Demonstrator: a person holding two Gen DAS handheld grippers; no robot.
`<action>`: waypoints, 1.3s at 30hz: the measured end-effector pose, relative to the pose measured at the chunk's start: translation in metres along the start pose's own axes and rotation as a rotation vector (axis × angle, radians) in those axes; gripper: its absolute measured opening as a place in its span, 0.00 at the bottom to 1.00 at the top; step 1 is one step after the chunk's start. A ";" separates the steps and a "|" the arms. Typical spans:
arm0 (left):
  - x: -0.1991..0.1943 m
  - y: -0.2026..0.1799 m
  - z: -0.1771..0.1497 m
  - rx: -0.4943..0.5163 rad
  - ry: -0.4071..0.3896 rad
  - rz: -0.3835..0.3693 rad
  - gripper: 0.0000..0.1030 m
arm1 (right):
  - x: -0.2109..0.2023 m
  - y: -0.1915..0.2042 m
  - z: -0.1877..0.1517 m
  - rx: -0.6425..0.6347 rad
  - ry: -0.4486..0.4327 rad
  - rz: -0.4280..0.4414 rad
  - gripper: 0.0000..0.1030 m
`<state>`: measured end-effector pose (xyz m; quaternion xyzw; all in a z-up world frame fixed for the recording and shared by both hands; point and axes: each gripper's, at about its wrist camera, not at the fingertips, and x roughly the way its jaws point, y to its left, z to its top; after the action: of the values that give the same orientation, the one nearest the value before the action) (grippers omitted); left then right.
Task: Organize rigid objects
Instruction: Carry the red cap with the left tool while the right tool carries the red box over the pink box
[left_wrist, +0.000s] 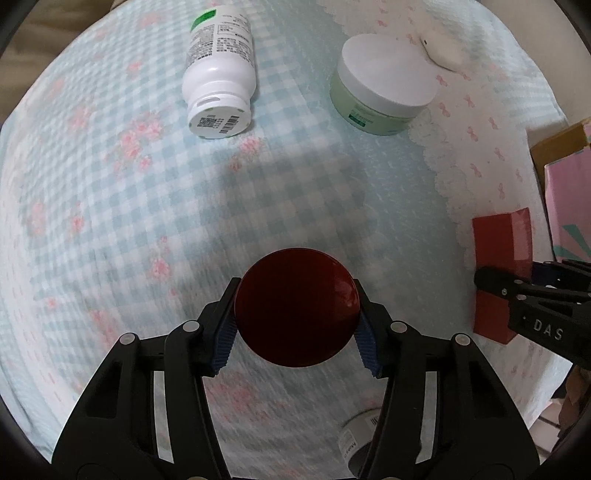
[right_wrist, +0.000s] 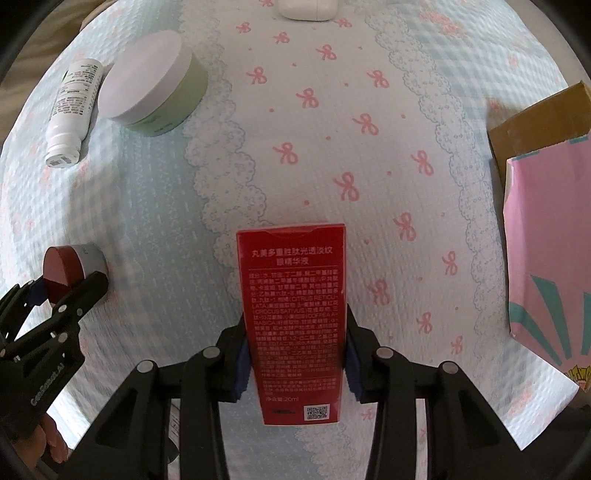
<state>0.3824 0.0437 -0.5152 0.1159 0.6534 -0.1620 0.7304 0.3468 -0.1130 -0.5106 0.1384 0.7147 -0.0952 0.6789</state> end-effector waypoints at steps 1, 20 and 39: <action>-0.004 0.002 -0.001 -0.002 -0.004 -0.003 0.50 | -0.004 -0.002 0.000 0.005 0.002 -0.007 0.37; -0.149 -0.003 -0.030 -0.010 -0.152 -0.041 0.50 | -0.125 -0.004 -0.046 0.023 -0.154 0.099 0.37; -0.270 -0.107 -0.062 0.052 -0.299 -0.141 0.50 | -0.266 -0.079 -0.124 0.103 -0.344 0.193 0.37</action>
<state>0.2589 -0.0087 -0.2505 0.0631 0.5397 -0.2450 0.8029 0.2145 -0.1652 -0.2424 0.2226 0.5658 -0.0882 0.7890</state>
